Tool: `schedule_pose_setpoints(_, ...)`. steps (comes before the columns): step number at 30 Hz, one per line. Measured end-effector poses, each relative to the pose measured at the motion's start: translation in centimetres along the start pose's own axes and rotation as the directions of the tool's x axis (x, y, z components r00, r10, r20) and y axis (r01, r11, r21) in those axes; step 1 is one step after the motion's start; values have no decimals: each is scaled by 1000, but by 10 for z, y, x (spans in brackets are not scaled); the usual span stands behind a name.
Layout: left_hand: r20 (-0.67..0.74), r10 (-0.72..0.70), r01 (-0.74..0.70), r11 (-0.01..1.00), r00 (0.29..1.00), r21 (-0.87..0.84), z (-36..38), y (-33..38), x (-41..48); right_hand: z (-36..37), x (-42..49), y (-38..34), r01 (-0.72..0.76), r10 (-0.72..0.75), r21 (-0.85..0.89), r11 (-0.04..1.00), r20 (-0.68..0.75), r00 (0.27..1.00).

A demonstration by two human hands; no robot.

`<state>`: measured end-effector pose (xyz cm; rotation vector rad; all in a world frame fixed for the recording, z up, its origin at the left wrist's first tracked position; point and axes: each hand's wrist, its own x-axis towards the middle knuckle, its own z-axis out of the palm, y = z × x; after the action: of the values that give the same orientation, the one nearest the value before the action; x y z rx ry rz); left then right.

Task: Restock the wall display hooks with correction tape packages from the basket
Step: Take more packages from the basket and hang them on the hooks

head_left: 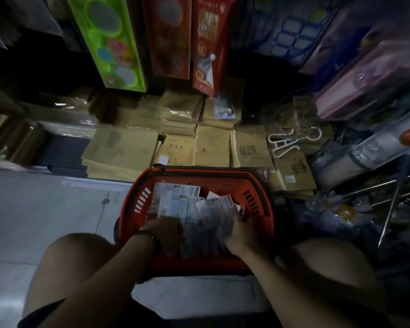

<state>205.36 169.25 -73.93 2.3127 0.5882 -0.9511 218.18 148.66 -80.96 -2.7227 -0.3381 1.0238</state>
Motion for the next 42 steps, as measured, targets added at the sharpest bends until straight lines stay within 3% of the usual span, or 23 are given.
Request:
schedule_pose_setpoints(5,33,23,-22,1000,999,-22,-2,-2,14,34,16,-5,-44,36,-154,987,-50,998)
schedule_pose_setpoints(8,15,34,-34,999,999,-3,2,-2,18,57,34,2,-17,3,-76,997,-173,985)
schedule_pose_setpoints(13,47,65,-65,998,997,-7,8,-3,26,80,60,13,-25,32,31,999,-254,967)
schedule_pose_setpoints(15,60,58,-56,998,996,-24,7,-3,28,77,63,15,-127,133,39,991,-252,958)
schedule_pose_setpoints(20,75,46,-42,998,996,-46,6,0,33,42,55,3,-318,325,77,945,-90,942)
schedule_pose_setpoints(27,75,39,-31,994,996,-108,4,2,36,15,34,-1,-293,308,150,944,-87,948)
schedule_pose_setpoints(34,8,18,-17,984,1000,-176,2,9,33,-31,-26,-6,-237,345,455,858,-170,923)
schedule_pose_setpoints(37,-27,17,-24,958,999,-286,4,13,26,-29,-34,3,-177,334,539,824,-208,920)
schedule_pose_setpoints(40,-54,14,-36,897,998,-440,9,20,13,-36,-40,19,-17,254,695,719,-239,937)
schedule_pose_setpoints(42,-41,7,-32,765,999,-644,7,32,2,-63,-73,2,83,191,808,584,-236,953)
